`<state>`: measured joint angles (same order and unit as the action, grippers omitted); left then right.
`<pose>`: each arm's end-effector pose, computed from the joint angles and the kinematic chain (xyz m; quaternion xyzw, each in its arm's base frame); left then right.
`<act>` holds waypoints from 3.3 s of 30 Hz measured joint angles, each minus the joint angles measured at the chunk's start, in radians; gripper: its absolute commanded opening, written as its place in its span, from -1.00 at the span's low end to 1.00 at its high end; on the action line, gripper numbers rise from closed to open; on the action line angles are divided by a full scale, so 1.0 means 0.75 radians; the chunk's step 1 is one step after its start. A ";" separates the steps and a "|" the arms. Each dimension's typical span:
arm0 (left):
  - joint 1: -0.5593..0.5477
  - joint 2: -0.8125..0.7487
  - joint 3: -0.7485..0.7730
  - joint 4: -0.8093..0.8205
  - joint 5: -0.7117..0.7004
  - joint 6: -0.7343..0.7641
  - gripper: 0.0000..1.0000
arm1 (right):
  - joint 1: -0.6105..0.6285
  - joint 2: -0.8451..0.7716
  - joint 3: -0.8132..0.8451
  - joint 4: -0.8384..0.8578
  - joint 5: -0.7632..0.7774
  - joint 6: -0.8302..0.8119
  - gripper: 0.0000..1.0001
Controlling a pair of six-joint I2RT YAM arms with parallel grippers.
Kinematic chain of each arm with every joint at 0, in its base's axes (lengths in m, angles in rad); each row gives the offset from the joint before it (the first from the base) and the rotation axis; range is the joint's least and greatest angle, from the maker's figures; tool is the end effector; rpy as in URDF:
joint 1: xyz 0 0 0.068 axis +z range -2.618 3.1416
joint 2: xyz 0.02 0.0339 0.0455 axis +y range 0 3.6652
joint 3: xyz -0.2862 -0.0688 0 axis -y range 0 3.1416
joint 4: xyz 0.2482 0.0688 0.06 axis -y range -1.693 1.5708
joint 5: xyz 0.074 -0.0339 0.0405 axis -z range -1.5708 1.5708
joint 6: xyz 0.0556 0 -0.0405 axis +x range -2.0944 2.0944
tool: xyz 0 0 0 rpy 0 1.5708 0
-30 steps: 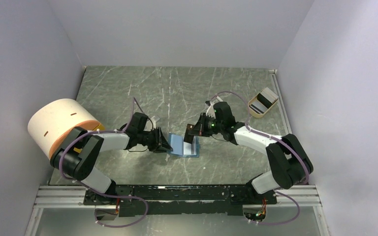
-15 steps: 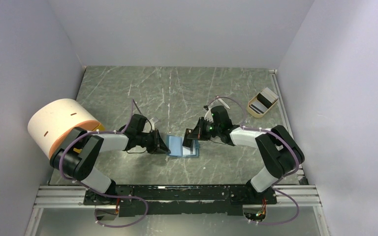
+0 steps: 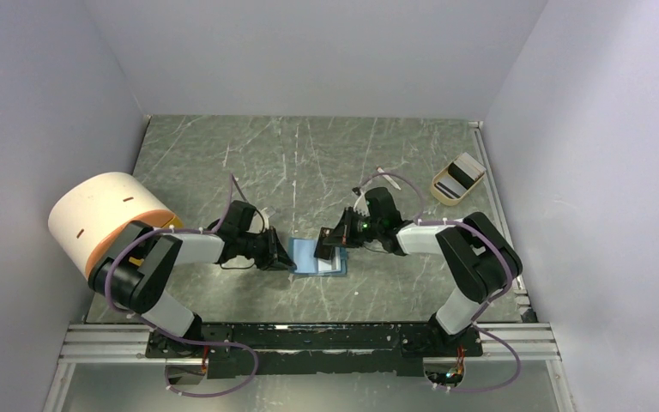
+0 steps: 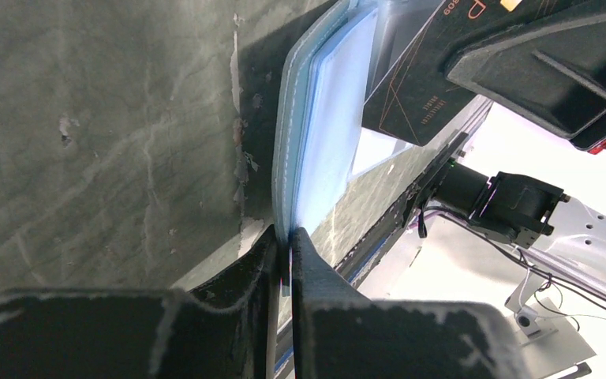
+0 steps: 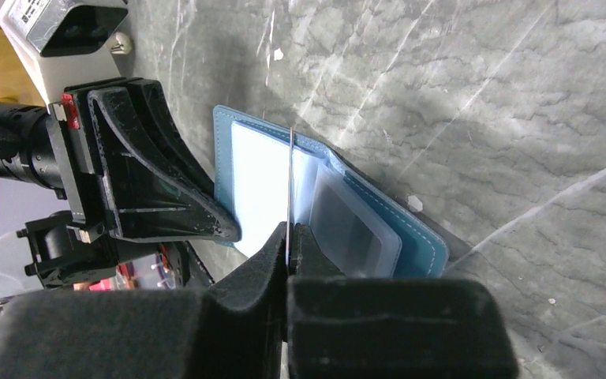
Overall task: Put the credit cards into the card holder
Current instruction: Insert the credit card into the card holder.
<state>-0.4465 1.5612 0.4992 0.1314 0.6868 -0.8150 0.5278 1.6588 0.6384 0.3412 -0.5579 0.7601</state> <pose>0.2197 -0.1443 0.1183 -0.0596 0.8981 -0.4328 0.0508 0.2620 0.1868 0.1423 -0.0174 0.8753 0.4475 0.1823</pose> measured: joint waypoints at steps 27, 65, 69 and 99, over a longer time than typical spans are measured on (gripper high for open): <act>0.001 0.013 -0.005 0.005 -0.003 0.006 -0.76 | 0.026 0.106 -0.043 0.076 -0.159 0.068 -0.88; 0.001 0.013 -0.005 0.008 0.005 0.010 -0.72 | 0.038 0.085 0.116 -0.278 -0.004 -0.092 -0.65; 0.001 0.013 -0.005 0.008 0.005 0.010 -0.72 | 0.038 0.085 0.106 -0.259 -0.007 -0.090 -0.66; 0.000 0.013 -0.017 0.038 0.020 0.006 -0.73 | 0.037 0.204 0.037 0.060 -0.130 0.086 -0.72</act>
<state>-0.4465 1.5707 0.4862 0.1600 0.7017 -0.8108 0.5556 1.8118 0.6662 0.3862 -0.6556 0.8246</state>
